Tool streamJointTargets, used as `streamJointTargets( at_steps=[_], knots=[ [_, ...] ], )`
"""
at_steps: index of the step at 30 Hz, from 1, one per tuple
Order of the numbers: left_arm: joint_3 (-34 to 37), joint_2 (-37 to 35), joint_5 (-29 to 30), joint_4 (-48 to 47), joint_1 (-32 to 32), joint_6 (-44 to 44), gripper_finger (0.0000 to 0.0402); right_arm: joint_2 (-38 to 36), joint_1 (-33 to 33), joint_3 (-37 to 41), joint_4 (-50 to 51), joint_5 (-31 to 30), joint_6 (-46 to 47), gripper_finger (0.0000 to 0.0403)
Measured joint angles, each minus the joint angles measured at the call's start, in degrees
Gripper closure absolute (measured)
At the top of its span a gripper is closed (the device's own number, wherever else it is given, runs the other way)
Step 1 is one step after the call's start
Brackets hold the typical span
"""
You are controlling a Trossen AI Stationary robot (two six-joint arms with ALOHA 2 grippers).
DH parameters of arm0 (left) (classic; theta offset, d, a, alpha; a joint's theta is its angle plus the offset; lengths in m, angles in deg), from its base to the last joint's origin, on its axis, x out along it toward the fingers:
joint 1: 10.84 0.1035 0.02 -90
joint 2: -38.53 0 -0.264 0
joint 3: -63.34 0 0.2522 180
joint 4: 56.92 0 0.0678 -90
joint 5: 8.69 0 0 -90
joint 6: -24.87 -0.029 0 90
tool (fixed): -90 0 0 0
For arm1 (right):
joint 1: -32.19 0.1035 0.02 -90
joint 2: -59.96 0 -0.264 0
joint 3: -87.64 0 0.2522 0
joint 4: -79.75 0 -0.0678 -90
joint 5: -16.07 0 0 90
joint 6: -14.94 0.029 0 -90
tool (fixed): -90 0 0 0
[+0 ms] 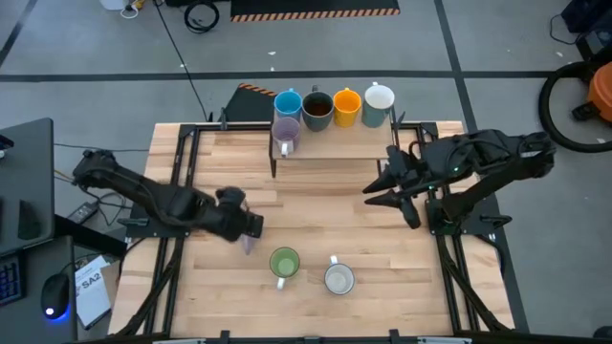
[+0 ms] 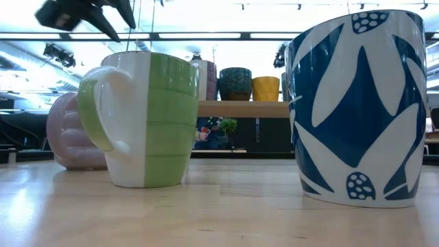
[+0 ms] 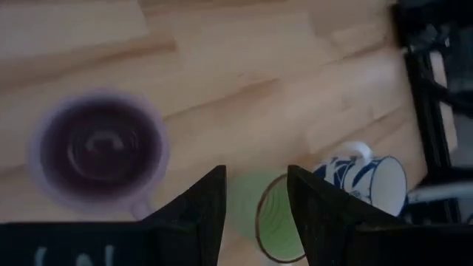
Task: Place coffee mugs
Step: Put the violet mug on the shelf
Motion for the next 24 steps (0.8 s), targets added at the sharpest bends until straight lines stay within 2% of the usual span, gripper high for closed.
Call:
streamJointTargets(
  at_steps=[3,11,14,17,20,24],
  knots=[
    [0.02,1.86,1.40,-0.03,-3.34,6.31,0.0257,-0.52,0.02,0.00,1.44,0.39,-0.41,0.0278],
    [-1.78,9.71,0.58,0.19,-8.24,16.33,0.0286,-0.76,0.00,0.00,2.99,0.41,-4.93,0.0279],
    [-5.47,12.17,-0.68,-5.44,-8.61,17.84,0.0288,-0.76,0.00,0.00,3.59,0.41,-6.00,0.0279],
    [-10.20,14.44,-3.03,-15.75,-8.45,18.91,0.0288,-0.76,0.00,0.00,3.87,0.41,-6.45,0.0279],
    [-13.20,15.88,-6.68,-21.83,-7.40,17.80,0.0288,-0.76,0.00,0.00,3.89,0.41,-7.22,0.0279],
    [-13.51,15.96,-9.01,-21.60,-4.91,7.47,0.0287,-0.76,0.00,0.00,3.85,0.28,-7.58,0.0279]
  ],
)
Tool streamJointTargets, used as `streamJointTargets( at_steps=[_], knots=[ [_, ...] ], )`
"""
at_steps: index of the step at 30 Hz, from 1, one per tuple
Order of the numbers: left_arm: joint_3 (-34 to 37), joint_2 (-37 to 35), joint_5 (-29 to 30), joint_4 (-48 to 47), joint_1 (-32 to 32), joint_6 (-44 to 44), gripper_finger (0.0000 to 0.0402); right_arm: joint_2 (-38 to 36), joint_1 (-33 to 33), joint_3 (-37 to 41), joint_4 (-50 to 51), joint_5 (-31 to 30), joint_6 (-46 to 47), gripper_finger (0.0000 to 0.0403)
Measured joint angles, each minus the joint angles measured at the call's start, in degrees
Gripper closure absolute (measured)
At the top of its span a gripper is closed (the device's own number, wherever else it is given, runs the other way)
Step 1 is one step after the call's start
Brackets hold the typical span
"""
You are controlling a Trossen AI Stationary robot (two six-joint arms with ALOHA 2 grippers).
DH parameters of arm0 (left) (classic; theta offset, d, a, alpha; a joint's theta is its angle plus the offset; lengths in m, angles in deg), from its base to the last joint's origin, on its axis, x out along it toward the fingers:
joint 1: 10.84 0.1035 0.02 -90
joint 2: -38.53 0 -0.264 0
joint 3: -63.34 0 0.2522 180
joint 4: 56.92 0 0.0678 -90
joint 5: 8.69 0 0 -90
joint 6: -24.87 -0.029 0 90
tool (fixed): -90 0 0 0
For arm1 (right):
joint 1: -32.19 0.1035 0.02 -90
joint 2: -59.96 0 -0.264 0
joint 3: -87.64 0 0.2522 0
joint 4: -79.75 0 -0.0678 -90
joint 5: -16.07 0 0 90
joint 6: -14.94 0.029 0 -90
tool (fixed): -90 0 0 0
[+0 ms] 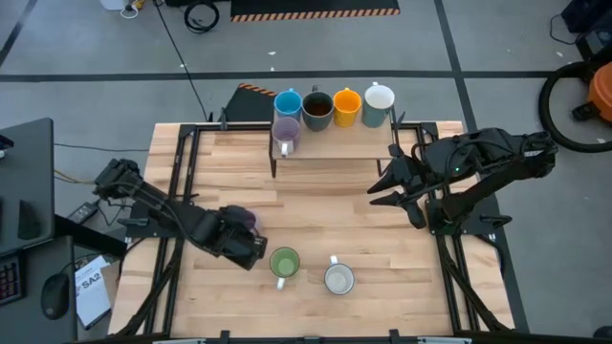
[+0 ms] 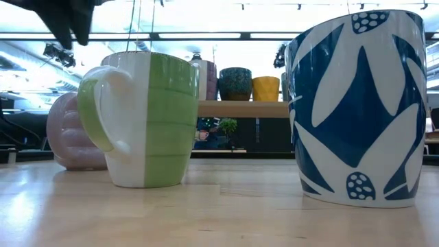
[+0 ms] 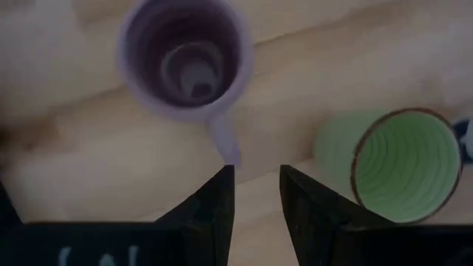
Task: Place coffee mugs
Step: Put the violet mug on the shelf
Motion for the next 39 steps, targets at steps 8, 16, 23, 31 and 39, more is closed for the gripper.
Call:
streamJointTargets(
  at_steps=[8,16,23,31,39],
  knots=[
    [0.00,0.01,-1.38,0.66,6.89,-30.95,0.0287,0.00,0.00,0.00,-0.11,-0.36,0.19,0.0279],
    [0.00,0.03,-4.15,-2.04,8.65,-57.41,0.0286,0.02,0.00,0.00,-0.09,-0.85,3.06,0.0279],
    [0.00,0.57,-2.27,-5.24,6.77,-65.19,0.0230,0.04,0.02,0.00,-0.09,-3.58,5.01,0.0279],
    [5.73,0.26,-2.58,-2.67,5.24,-69.55,0.0205,0.07,0.02,0.00,-0.57,-5.04,6.69,0.0279],
    [8.99,-0.93,-2.60,2.07,5.59,-76.97,0.0228,0.09,0.00,0.00,-0.59,-6.45,8.20,0.0279]
  ],
)
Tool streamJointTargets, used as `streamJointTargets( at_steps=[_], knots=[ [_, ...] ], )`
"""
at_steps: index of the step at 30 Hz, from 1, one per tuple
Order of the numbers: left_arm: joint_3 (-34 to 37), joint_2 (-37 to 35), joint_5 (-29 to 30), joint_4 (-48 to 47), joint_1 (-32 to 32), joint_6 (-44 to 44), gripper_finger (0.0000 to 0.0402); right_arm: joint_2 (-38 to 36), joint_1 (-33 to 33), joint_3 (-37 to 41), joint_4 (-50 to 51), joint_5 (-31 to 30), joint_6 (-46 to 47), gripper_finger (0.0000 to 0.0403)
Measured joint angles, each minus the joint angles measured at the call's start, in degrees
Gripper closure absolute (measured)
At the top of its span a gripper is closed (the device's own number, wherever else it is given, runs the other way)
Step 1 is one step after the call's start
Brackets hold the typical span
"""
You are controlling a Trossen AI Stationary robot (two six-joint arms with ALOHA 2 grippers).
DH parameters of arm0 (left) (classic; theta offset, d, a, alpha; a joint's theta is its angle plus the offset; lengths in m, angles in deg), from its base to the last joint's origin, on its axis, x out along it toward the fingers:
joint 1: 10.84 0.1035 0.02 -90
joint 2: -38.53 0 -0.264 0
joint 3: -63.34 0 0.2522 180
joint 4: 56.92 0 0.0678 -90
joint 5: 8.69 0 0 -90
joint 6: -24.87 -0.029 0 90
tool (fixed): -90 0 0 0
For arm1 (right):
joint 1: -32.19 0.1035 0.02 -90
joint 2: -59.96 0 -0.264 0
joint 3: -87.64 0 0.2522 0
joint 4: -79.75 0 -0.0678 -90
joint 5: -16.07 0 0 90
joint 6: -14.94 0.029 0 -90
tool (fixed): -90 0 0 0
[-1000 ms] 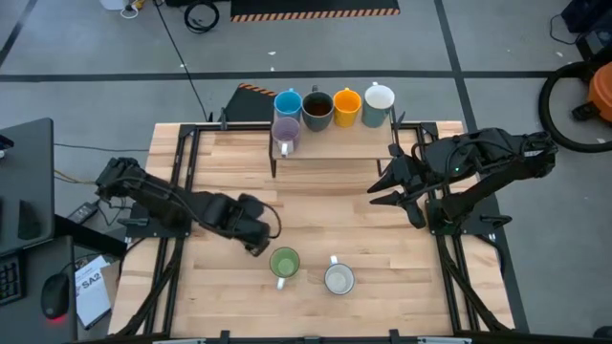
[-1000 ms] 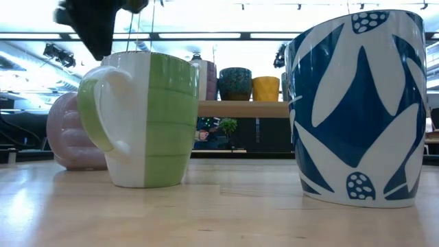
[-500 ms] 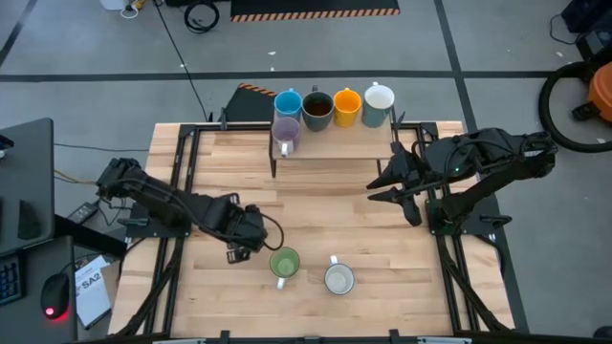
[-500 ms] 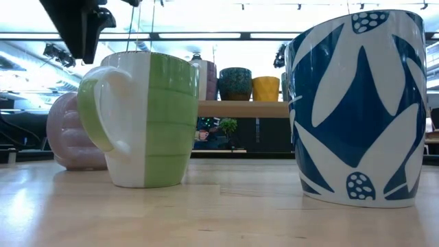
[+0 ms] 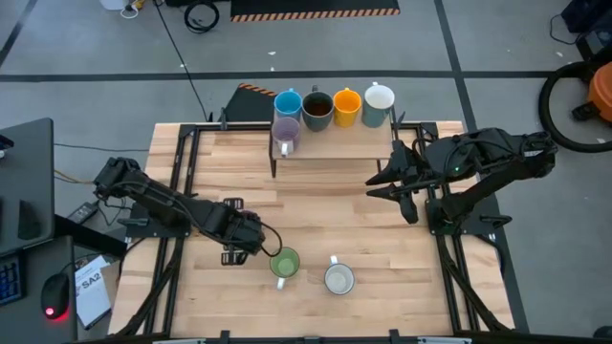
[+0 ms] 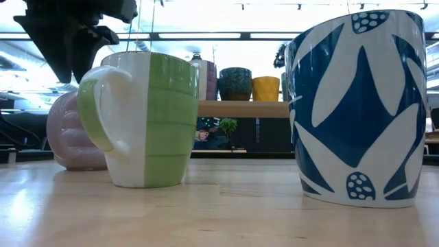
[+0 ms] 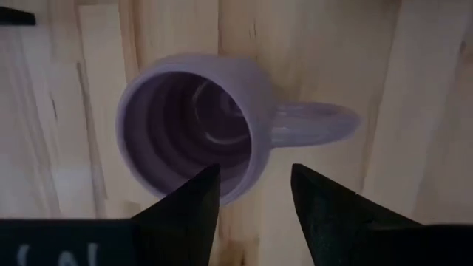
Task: Place coffee mugs
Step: Put the violet mug on the shelf
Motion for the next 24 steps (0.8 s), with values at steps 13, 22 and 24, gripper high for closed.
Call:
streamJointTargets(
  at_steps=[13,22,24],
  knots=[
    [6.13,-0.02,-5.48,7.60,4.82,-10.48,0.0230,0.00,-0.02,0.00,-0.02,-1.49,4.89,0.0279],
    [8.82,-0.02,-6.00,12.69,6.83,-13.03,0.0232,0.00,-0.04,0.00,-0.05,-3.27,6.84,0.0279],
    [8.82,-0.02,-5.76,13.50,6.85,-14.76,0.0240,0.00,-0.02,0.00,-0.15,-4.15,6.86,0.0279]
  ],
)
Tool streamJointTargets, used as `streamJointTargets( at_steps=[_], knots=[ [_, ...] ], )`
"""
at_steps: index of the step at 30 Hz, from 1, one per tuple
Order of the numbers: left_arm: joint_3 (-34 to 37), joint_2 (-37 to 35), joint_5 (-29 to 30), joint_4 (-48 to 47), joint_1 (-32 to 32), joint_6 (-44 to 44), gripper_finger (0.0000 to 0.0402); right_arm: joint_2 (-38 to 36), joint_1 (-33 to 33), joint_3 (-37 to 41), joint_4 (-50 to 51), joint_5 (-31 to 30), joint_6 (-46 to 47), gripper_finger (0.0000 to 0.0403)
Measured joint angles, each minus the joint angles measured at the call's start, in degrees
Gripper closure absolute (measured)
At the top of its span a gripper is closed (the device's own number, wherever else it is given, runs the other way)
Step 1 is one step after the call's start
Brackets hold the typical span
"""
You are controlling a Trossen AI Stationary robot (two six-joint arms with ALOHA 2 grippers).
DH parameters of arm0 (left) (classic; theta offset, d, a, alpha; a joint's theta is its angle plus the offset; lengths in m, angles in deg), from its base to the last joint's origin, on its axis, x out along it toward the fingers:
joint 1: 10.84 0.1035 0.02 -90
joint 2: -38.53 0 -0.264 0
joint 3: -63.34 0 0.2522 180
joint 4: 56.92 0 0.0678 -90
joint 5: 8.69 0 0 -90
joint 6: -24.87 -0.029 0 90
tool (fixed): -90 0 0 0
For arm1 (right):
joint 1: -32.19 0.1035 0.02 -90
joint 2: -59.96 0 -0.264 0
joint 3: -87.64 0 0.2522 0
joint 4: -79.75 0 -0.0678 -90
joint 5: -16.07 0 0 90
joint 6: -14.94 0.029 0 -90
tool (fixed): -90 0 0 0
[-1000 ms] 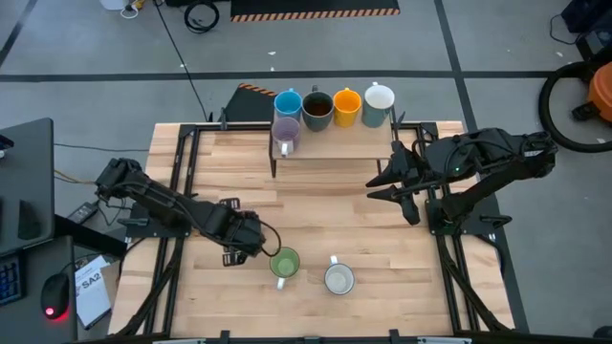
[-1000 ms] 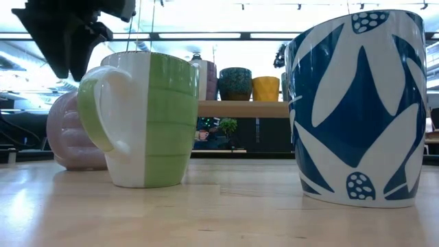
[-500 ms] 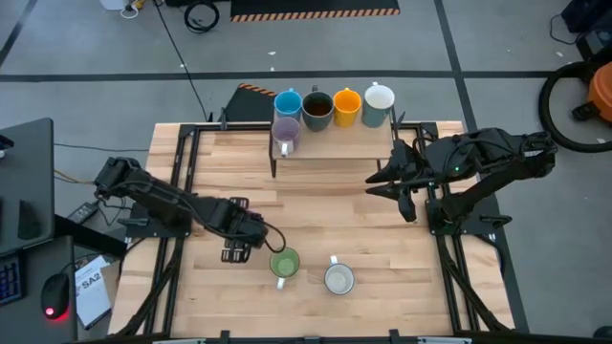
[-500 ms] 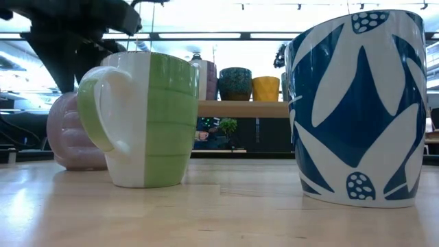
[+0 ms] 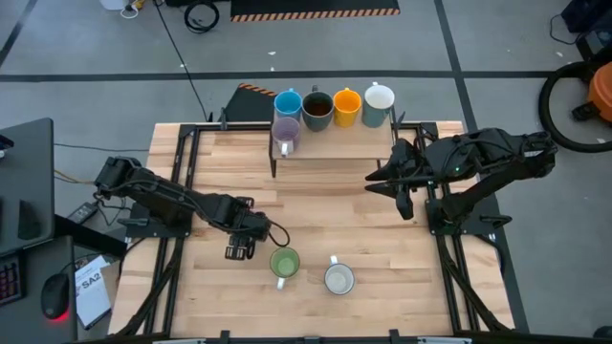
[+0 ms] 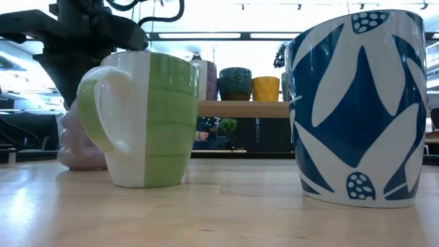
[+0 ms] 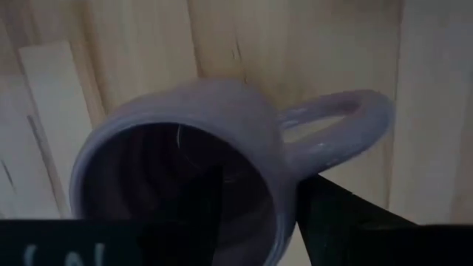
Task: Place coffee mugs
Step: Put the violet mug on the shelf
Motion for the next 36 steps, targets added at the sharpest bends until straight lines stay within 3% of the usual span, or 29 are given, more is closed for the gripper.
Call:
streamJointTargets(
  at_steps=[14,27,36],
  knots=[
    [-2.22,0.02,0.74,5.03,4.63,-15.14,0.0355,0.00,-0.02,-0.02,-0.25,-0.43,0.00,0.0279],
    [-6.64,2.80,-4.40,14.67,14.94,-31.19,0.0355,0.00,-0.02,-0.02,-0.23,-1.79,4.66,0.0279],
    [-21.64,14.89,-9.16,11.25,18.03,-37.54,0.0355,1.58,-0.02,-0.07,4.11,-1.95,10.08,0.0279]
  ],
)
